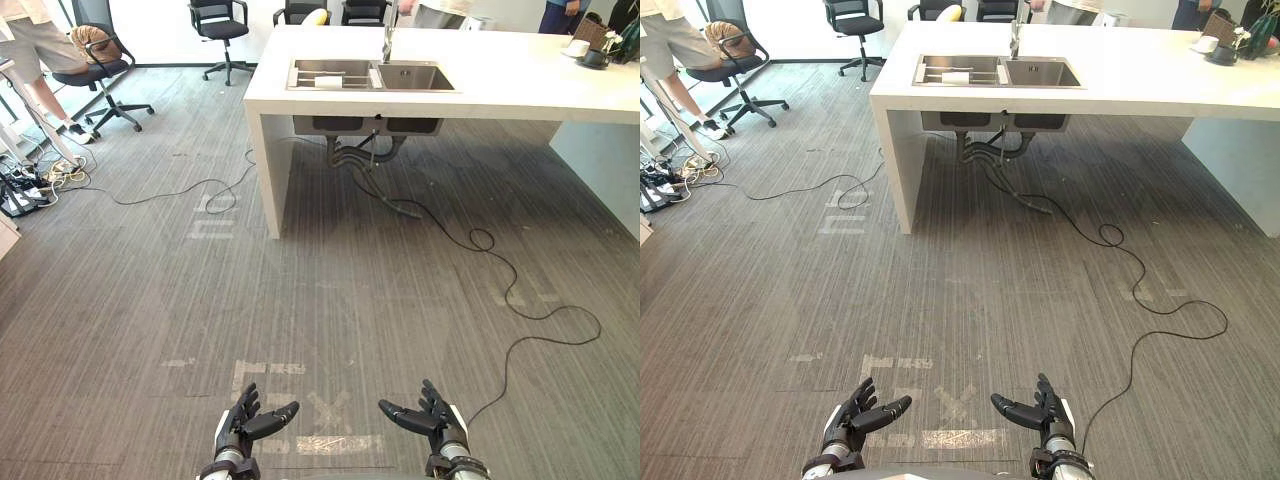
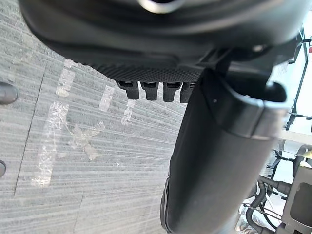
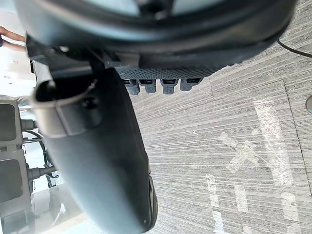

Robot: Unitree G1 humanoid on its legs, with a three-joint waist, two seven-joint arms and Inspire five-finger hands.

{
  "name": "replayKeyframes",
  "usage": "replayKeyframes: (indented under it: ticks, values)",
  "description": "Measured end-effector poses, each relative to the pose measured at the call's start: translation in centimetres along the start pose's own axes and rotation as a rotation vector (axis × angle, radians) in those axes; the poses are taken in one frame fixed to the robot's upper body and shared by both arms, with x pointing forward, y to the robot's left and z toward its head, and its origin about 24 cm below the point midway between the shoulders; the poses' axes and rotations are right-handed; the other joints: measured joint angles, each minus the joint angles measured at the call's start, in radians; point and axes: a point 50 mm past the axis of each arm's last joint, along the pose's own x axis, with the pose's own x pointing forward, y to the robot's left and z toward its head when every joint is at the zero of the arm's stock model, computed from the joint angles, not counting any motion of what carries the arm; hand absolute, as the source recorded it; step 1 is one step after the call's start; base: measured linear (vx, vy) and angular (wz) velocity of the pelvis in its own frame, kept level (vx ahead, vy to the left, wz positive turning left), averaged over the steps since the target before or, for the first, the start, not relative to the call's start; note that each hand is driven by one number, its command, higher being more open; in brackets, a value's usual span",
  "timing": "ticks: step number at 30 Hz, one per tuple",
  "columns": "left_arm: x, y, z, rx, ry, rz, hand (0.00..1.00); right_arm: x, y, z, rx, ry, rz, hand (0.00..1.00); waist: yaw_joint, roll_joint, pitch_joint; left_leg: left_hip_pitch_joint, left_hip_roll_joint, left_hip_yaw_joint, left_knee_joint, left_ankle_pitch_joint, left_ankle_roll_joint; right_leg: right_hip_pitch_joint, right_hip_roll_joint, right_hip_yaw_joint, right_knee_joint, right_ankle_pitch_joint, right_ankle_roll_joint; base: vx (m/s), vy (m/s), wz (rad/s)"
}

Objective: Walk over to the sink, pick up the cup, carry it to the dishwasher, place the cup inside the dishwasher, then close the dishwasher door

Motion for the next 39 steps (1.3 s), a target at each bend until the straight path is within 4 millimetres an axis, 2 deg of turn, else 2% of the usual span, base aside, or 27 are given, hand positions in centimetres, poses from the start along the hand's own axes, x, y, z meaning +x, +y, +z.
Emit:
replayKeyframes:
  ticks: [7, 14, 28, 34, 37, 39]
  values:
    - [-0.4, 0.9, -0.4, 0.001, 0.017, 0.025, 1.00, -0.1, -0.2, 0.1, -0.006, -0.018, -0.007, 1.00, 0.000, -0.001, 0.001, -0.002, -0.005, -0.009, -0.006, 0.011, 0.018, -0.005, -0.004, -0.008, 0.004, 0.004, -0.006, -0.05, -0.003, 0.04]
    - [-0.7, 1.7, -0.6, -0.016, 0.020, 0.057, 1.00, -0.1, -1.3, 0.5, -0.023, -0.027, -0.016, 1.00, 0.000, -0.002, 0.001, 0.000, -0.008, -0.015, -0.016, 0.018, 0.028, -0.007, -0.005, -0.012, 0.004, 0.005, -0.008, -0.02, -0.003, 0.01]
    - [-1.0, 2.2, -0.8, -0.025, 0.023, 0.076, 1.00, -0.2, -1.6, 0.5, -0.020, -0.035, -0.024, 1.00, 0.000, -0.005, 0.005, 0.001, -0.012, -0.015, -0.017, 0.018, 0.028, -0.006, -0.010, -0.012, 0.008, 0.005, -0.008, -0.01, -0.001, 0.00]
    - [-1.2, 2.2, -1.1, -0.052, 0.021, 0.096, 1.00, -0.4, -1.9, 0.8, 0.012, -0.066, -0.044, 1.00, 0.001, -0.005, 0.031, -0.002, -0.009, -0.006, 0.012, 0.009, 0.019, -0.009, -0.015, -0.004, 0.033, 0.004, -0.009, -0.06, 0.003, -0.04]
    - [-1.6, 2.4, -1.2, -0.063, 0.010, 0.108, 1.00, -0.7, -2.1, 0.7, 0.021, -0.078, -0.055, 1.00, 0.007, -0.005, 0.031, -0.026, -0.002, 0.004, 0.053, -0.017, 0.021, -0.031, -0.017, 0.004, 0.066, -0.010, -0.012, -0.06, 0.010, -0.08]
    - [-1.7, 2.5, -1.3, -0.063, 0.002, 0.111, 1.00, -1.1, -2.5, 0.5, 0.025, -0.081, -0.068, 1.00, 0.013, -0.006, 0.032, -0.053, 0.003, 0.009, 0.115, -0.052, 0.026, -0.068, -0.030, 0.011, 0.149, -0.059, -0.004, -0.02, 0.011, -0.06]
